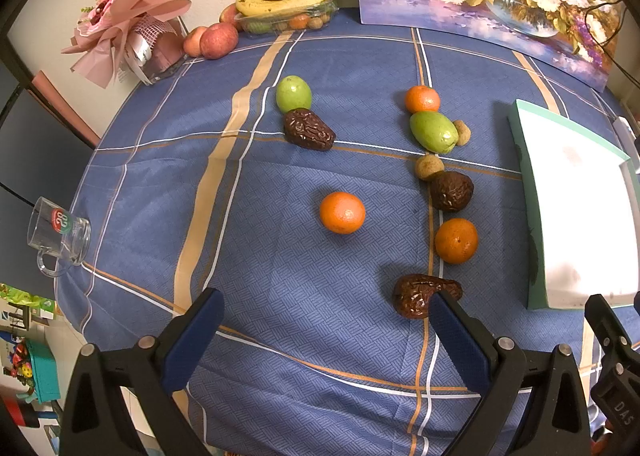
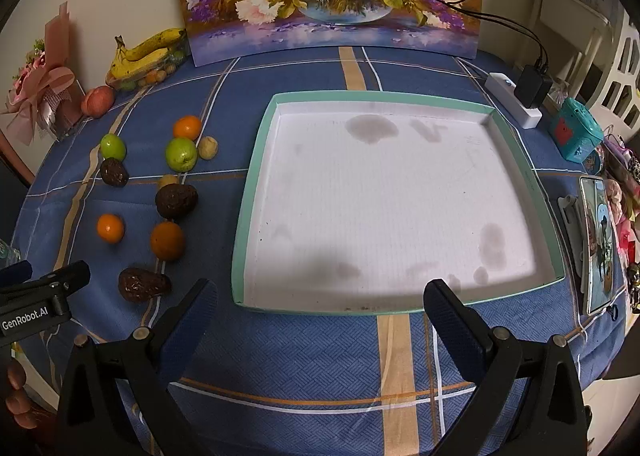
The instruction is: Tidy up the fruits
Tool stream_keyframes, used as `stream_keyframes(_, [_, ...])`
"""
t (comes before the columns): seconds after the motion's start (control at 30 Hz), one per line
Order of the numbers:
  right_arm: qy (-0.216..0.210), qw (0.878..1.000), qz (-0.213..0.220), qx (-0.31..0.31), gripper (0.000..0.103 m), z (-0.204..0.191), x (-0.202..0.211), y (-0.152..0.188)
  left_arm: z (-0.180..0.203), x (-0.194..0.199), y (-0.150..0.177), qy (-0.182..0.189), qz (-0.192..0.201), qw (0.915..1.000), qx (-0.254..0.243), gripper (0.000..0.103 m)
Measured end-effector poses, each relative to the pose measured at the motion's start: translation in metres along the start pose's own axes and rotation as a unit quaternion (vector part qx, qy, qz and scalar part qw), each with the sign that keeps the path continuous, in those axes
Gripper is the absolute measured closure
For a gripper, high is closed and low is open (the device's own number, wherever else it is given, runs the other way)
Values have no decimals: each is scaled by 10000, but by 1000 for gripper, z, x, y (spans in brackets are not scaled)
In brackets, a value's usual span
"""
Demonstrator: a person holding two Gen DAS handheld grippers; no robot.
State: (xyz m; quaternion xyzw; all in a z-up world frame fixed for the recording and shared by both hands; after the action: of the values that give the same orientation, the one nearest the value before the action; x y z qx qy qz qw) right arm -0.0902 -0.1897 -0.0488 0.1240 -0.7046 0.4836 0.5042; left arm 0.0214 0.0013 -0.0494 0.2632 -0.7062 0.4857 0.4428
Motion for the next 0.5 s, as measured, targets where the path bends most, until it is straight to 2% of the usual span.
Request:
stream_keyframes(0.3, [-12,10000,4,-1,0,0,0,-1,-3,-1,2,-46,-24,10000,41,0])
stream_keyframes(0.5, [-22,10000,28,35,0,-2,0,1,-7,0,-5,203,98,9992,317,0])
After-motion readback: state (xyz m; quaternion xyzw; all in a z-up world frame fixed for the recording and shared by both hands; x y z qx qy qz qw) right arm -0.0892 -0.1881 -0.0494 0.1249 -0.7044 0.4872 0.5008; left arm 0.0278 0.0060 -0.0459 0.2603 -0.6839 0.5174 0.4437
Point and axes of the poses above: each gripper's, at about its wrist camera, not at the fingertips, and x roughly against the way its jaws point, z to its right, y to its underside, the point moved 6 cm from there along -x, roughly the way its jaws point, and after that the axes turned 6 degrees about z, right-handed, at the moved point
